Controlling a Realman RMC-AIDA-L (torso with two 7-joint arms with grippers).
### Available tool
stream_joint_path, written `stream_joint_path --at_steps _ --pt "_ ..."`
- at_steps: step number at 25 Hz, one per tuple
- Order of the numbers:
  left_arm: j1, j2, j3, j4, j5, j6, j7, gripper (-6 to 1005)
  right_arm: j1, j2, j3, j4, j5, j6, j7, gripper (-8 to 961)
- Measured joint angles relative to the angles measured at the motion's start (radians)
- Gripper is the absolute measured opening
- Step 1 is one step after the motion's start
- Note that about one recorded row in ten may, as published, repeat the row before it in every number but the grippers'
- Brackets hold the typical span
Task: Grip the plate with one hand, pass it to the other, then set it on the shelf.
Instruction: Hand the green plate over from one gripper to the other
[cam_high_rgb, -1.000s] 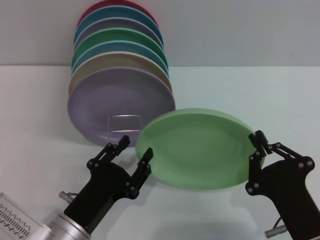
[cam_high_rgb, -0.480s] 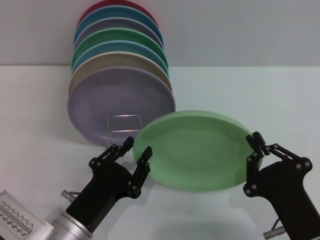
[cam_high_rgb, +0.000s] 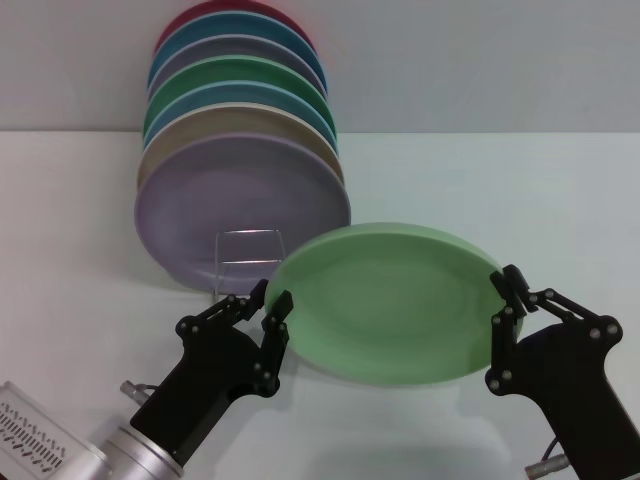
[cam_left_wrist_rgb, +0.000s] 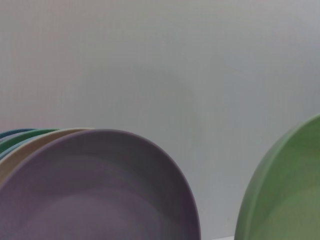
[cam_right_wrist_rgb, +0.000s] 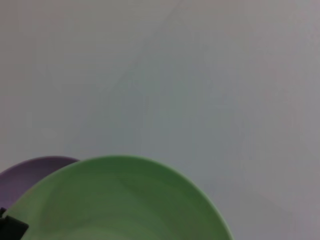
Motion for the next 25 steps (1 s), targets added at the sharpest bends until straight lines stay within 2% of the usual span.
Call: stream_joint_path --at_steps 2,7,15,25 --pt "-0.001 0.0 0.0 0.0 -0.001 0.0 0.0 338 0.0 0.0 0.0 0.0 0.0 0.001 0.0 16" --pt "-0.002 0.0 -0.001 0.002 -0.003 0.0 0.0 208 0.001 0.0 0.0 0.0 0.0 0.002 0.0 17" --pt "-0.002 0.0 -0.002 0.009 0.0 -0.001 0.0 124 0.002 0.0 0.0 0.001 -0.002 0.003 0.0 17" --pt "-0.002 0.002 -0.002 0.006 0.003 -0.001 -0.01 73 0.008 0.0 0.0 0.002 -0.001 0.007 0.0 15"
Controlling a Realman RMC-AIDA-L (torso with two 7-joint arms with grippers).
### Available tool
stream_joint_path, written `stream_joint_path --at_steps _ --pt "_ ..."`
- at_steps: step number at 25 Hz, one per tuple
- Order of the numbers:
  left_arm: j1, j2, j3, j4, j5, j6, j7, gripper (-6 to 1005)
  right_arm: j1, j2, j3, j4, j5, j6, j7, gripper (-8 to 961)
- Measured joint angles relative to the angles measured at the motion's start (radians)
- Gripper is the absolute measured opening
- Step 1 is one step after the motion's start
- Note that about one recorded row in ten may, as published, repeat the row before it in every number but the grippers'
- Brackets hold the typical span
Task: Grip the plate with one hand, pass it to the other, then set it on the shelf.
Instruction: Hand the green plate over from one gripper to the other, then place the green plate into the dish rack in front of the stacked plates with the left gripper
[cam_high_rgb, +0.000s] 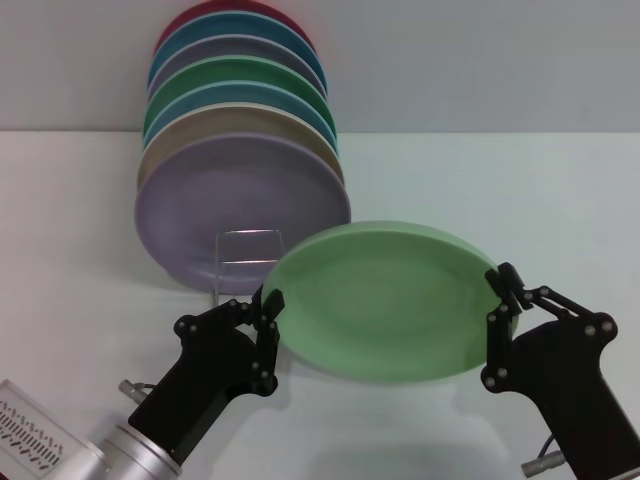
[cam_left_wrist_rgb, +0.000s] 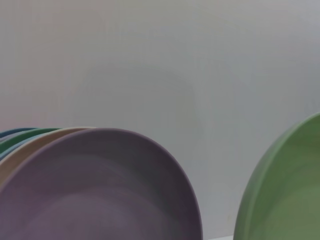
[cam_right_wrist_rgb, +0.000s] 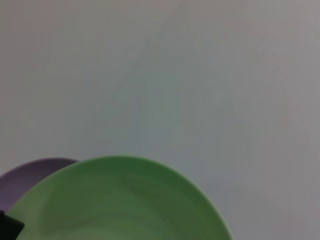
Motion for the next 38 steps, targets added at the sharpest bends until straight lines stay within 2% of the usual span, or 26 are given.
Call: stream_joint_path --at_steps 25,32,38 --pt "0.022 0.0 -0.023 -0.011 -0.004 0.006 0.038 42 0.009 -0.005 -0.015 -0.002 0.0 0.002 -0.023 60" --pt "0.048 0.005 -0.052 -0.014 -0.006 0.027 0.038 40 0.002 -0.007 -0.017 -0.001 -0.003 -0.033 -0.009 163" --pt "0.09 0.012 -0.09 -0.006 -0.005 0.116 0.023 38 -0.003 -0.01 -0.087 -0.001 -0.006 -0.13 0.041 223"
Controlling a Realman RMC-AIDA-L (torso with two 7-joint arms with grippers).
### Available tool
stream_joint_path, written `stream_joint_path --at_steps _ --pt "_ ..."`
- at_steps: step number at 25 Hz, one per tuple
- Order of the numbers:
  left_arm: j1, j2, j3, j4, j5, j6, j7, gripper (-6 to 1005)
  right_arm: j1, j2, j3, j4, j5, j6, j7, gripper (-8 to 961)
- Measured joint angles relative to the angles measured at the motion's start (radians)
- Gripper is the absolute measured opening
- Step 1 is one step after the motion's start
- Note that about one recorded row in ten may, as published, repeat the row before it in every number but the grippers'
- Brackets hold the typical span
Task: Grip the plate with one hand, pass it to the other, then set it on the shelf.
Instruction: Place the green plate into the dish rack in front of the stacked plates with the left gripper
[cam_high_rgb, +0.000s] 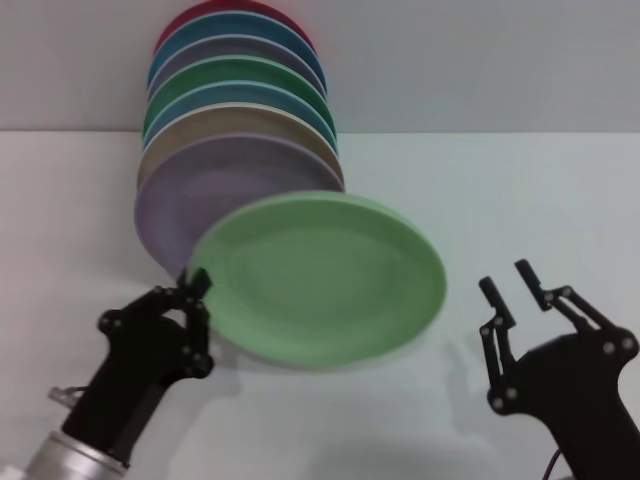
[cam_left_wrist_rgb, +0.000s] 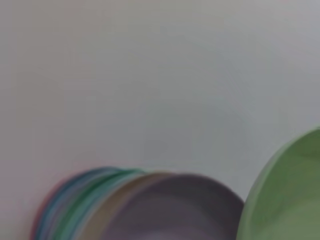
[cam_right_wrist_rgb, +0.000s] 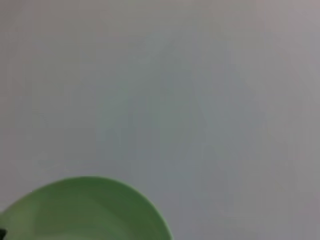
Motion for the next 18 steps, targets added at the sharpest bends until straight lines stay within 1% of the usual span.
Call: stream_joint_path --at_steps 2,6,7,11,16,17,18 --pt "0.016 0.001 -0.012 0.011 0.0 0.043 -0.011 38 0.002 0.0 -0.04 -0.007 0.001 -0.012 0.011 227" --pt "0.026 0.001 -0.043 0.042 -0.001 0.123 -0.035 39 0.008 0.001 -0.067 -0.022 0.004 -0.005 0.022 224" --pt "0.026 0.001 -0.061 0.05 -0.001 0.166 -0.04 39 0.009 0.002 -0.07 -0.038 0.008 0.0 0.023 224" --pt "0.023 0.002 -0.089 0.06 0.002 0.208 -0.04 39 0.009 0.002 -0.064 -0.057 0.019 0.008 0.024 224" --pt "-0.012 0.002 -0.124 0.098 0.005 0.243 -0.04 40 0.019 0.003 -0.064 -0.092 0.074 0.028 0.024 224" --pt "-0.035 0.001 -0.14 0.127 0.005 0.25 -0.036 40 0.028 0.004 -0.064 -0.098 0.097 0.038 0.024 223" --pt "-0.035 0.001 -0.14 0.127 0.005 0.25 -0.036 40 0.028 0.004 -0.064 -0.098 0.097 0.038 0.024 223"
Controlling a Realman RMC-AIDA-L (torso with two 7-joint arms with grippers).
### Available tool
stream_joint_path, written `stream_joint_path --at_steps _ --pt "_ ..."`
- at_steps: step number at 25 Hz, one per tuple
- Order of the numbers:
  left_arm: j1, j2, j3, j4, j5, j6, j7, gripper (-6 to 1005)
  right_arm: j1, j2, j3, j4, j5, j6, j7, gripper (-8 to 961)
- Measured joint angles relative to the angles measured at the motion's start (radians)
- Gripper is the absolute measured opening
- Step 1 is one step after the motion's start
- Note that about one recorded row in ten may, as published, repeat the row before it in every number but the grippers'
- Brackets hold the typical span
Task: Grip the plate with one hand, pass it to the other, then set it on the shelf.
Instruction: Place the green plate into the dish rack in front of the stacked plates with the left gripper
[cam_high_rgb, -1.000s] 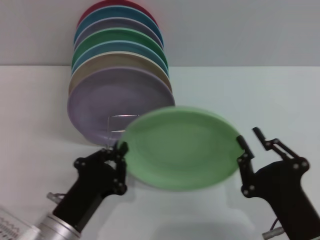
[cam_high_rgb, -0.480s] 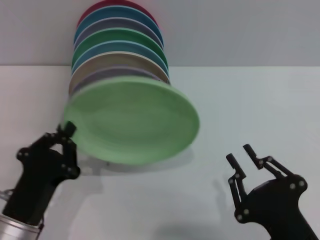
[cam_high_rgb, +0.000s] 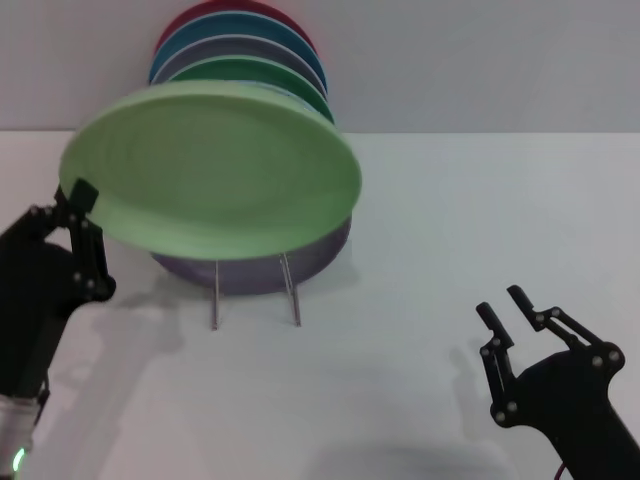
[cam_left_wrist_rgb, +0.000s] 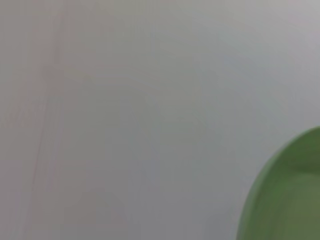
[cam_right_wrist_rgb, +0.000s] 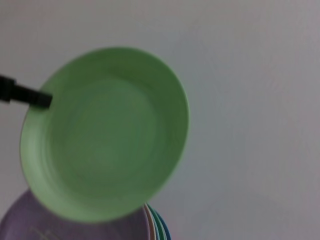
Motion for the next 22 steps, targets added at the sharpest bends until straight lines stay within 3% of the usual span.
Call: stream_joint_path --at_steps 10,22 --pt "-0.091 -0.003 -0.036 0.129 -0.006 -0.04 0.007 35 0.02 -0.001 0.028 -0.003 0.033 0.02 0.0 223" --pt "-0.083 -0.007 -0.031 0.135 0.001 -0.133 0.008 48 0.035 0.0 0.092 -0.003 0.054 0.03 -0.008 223"
